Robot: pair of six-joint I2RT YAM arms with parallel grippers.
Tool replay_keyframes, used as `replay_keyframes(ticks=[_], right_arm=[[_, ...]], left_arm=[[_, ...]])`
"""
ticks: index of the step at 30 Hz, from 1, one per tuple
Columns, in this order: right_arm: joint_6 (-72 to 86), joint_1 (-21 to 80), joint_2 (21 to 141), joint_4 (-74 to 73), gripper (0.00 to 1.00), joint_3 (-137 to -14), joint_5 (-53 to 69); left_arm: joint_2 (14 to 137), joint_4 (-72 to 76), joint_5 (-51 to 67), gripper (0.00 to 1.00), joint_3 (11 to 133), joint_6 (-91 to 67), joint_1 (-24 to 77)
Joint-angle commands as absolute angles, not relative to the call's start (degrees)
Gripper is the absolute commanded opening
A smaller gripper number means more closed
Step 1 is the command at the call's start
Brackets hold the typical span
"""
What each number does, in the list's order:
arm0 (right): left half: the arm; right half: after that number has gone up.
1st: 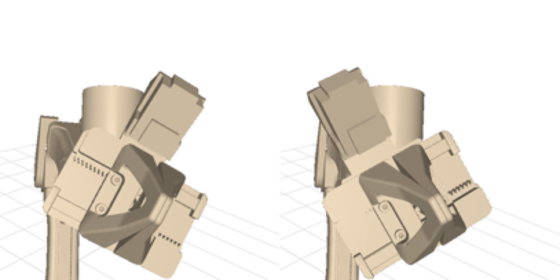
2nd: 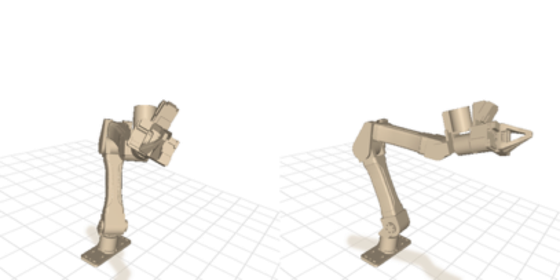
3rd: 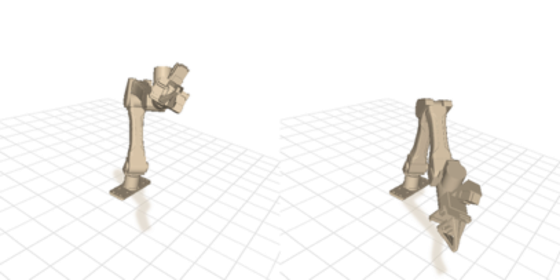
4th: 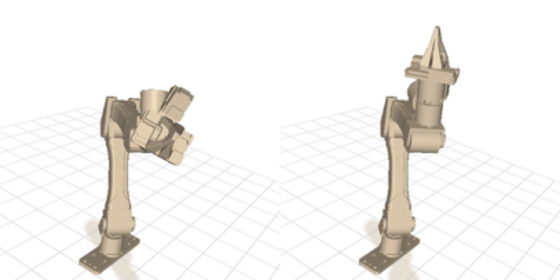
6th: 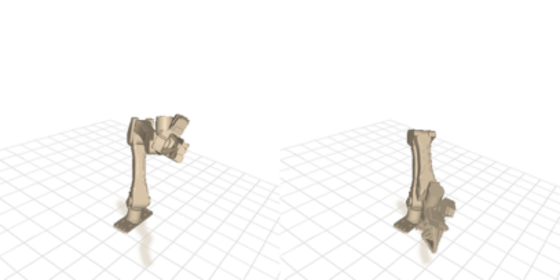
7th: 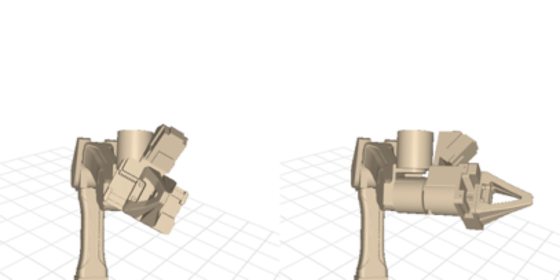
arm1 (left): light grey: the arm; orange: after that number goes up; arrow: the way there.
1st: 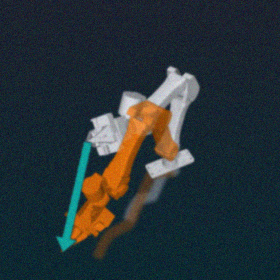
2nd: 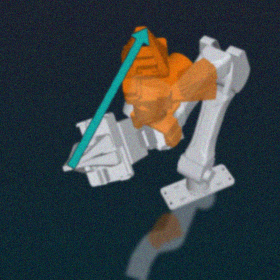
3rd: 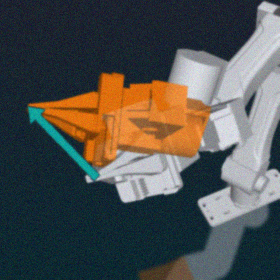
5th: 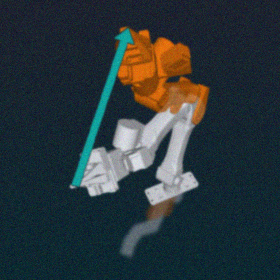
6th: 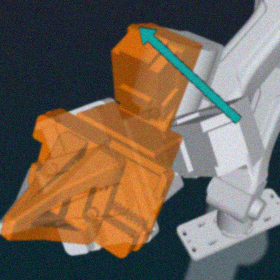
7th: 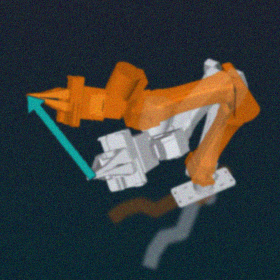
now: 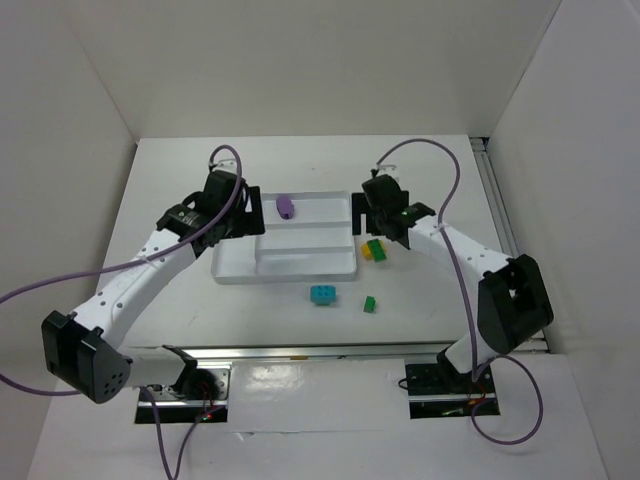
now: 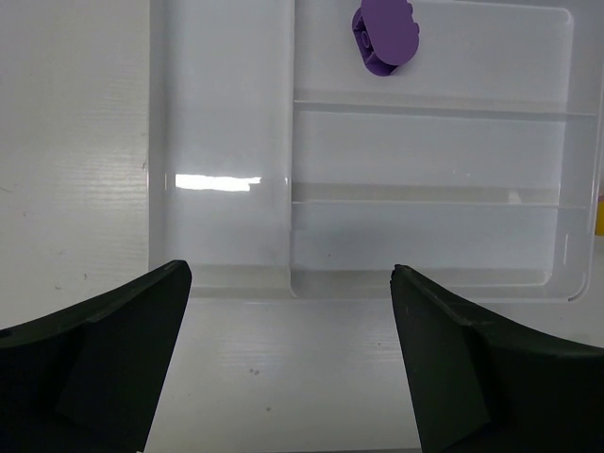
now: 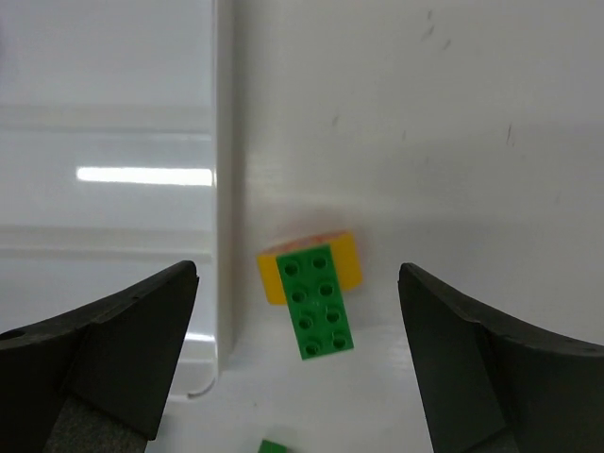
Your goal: Sort the legos into containers by color
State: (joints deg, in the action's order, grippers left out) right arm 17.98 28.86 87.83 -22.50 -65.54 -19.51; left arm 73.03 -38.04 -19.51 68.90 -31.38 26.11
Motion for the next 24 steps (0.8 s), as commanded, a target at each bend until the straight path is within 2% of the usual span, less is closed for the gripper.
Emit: replay_keyframes(ticks=[1, 4, 6, 13, 16, 17, 23, 24], right_arm=[[20.1, 29.4, 87.0, -24.1, 0.94, -59.9, -17.8], [20.1, 28.7, 86.3, -22.7, 0.89, -57.7, -17.8], [19.6, 27.4, 86.9, -22.1, 0.80, -57.7, -16.7], [16.1, 26.3, 91.7, -20.3, 0.80, -58.2, -13.6], [16.1, 25.8, 92.3, -19.8, 0.75, -58.2, -13.6], [15.5, 25.8, 92.3, -19.8, 0.66, -58.2, -13.6], [15.5, 25.2, 92.3, -19.2, 0.48, -58.2, -13.0], [15.5, 25.2, 92.3, -19.2, 0.48, -58.2, -13.0]], left_arm=[[74.2, -35.9, -20.1, 1.00, 71.7, -29.9, 26.5], [75.2, -35.9, -19.1, 1.00, 71.7, -29.9, 26.5], [75.2, -35.9, -19.1, 1.00, 71.7, -29.9, 26.5], [75.2, -35.9, -19.1, 1.00, 71.7, -29.9, 26.5], [75.8, -35.9, -19.1, 1.00, 71.7, -29.9, 26.5], [75.8, -35.9, -19.1, 1.00, 71.7, -29.9, 26.5], [75.8, -35.9, -18.6, 1.00, 71.7, -29.9, 26.5], [76.3, -35.9, -18.5, 1.00, 71.7, -29.9, 26.5]])
